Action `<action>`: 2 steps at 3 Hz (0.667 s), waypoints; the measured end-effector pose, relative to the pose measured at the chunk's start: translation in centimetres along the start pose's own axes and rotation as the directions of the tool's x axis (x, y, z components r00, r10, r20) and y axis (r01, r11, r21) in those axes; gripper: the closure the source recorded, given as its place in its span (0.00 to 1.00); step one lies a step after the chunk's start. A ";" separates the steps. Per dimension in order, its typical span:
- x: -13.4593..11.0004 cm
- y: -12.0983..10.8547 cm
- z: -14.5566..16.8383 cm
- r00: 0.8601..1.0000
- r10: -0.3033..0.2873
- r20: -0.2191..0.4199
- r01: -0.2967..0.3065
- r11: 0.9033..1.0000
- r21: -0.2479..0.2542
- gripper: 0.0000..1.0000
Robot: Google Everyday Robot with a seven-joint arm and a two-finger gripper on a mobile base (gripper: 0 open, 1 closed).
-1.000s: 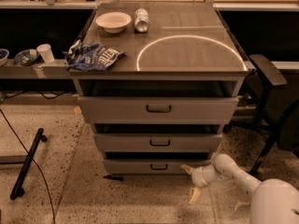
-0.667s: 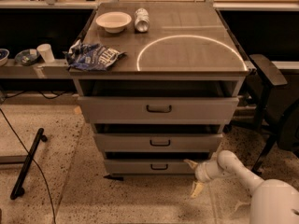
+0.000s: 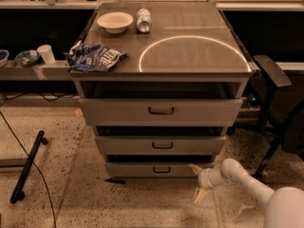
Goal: Open bottom drawer
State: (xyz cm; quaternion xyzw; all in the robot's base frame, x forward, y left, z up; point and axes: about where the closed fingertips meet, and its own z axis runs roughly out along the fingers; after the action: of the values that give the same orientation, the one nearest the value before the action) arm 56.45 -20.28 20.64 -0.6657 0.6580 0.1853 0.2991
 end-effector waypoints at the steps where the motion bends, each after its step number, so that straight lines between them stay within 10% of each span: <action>1: 0.5 -0.2 -0.6 0.996 -0.041 -0.073 0.049 0.994 0.103 0.00; 2: 1.8 -0.5 -2.1 0.986 -0.062 -0.157 0.092 0.978 0.190 0.00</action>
Offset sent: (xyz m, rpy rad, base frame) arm 0.0059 -0.0556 0.0150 -0.2427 -0.3002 -0.1508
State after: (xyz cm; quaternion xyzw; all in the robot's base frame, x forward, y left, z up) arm 56.79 -22.97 21.15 -0.6702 0.6674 0.0569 0.3198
